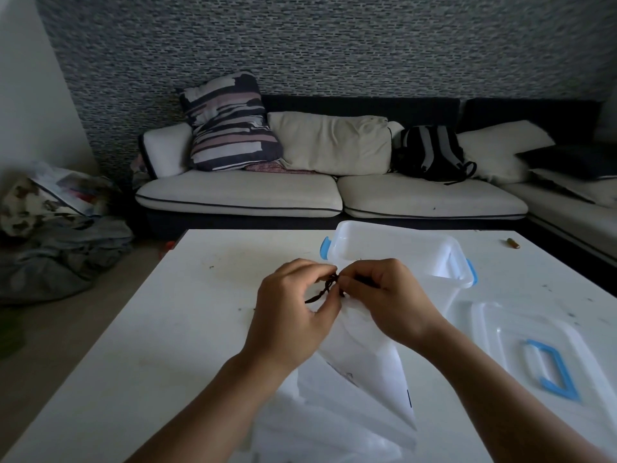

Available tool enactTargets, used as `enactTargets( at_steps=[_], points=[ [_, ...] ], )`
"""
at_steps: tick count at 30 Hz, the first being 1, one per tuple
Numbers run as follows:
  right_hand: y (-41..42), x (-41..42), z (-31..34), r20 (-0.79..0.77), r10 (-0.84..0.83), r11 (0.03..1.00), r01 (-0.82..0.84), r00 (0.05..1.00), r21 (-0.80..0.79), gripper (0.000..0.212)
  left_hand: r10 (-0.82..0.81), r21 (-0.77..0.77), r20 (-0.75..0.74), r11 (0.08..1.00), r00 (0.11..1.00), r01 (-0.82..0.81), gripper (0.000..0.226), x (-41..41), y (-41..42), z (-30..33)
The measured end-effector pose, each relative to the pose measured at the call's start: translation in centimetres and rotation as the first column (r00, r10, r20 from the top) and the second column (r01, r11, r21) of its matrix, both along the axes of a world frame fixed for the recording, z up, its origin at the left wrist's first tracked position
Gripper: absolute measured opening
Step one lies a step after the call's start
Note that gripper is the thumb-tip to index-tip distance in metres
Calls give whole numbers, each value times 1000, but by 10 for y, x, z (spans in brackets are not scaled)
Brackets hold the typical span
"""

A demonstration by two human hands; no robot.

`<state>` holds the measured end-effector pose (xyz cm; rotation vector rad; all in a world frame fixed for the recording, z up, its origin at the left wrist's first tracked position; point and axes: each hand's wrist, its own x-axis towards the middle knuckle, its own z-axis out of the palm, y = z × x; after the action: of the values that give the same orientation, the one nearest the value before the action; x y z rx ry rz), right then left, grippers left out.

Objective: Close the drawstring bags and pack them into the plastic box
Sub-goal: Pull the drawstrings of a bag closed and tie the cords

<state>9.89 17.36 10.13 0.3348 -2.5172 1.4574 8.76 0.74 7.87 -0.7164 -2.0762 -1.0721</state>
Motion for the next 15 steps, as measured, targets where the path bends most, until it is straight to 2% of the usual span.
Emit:
enactTargets(
  at_steps=[3, 8, 13, 15],
  points=[
    [1, 0, 0, -21, 13, 1000, -12, 1000, 25, 23, -83, 41, 75, 996, 994, 80, 17, 2, 1, 2],
    [3, 0, 0, -91, 13, 995, -4, 996, 97, 20, -200, 184, 345, 973, 917, 143, 19, 1, -1, 4],
    [4, 1, 1, -216, 2, 977, 44, 976, 207, 20, -181, 204, 448, 974, 876, 97, 9, -2, -2, 5],
    [5, 1, 2, -286, 9, 958, 74, 958, 278, 18, -166, 185, 540, 980, 825, 76, 12, -6, -3, 6]
  ],
)
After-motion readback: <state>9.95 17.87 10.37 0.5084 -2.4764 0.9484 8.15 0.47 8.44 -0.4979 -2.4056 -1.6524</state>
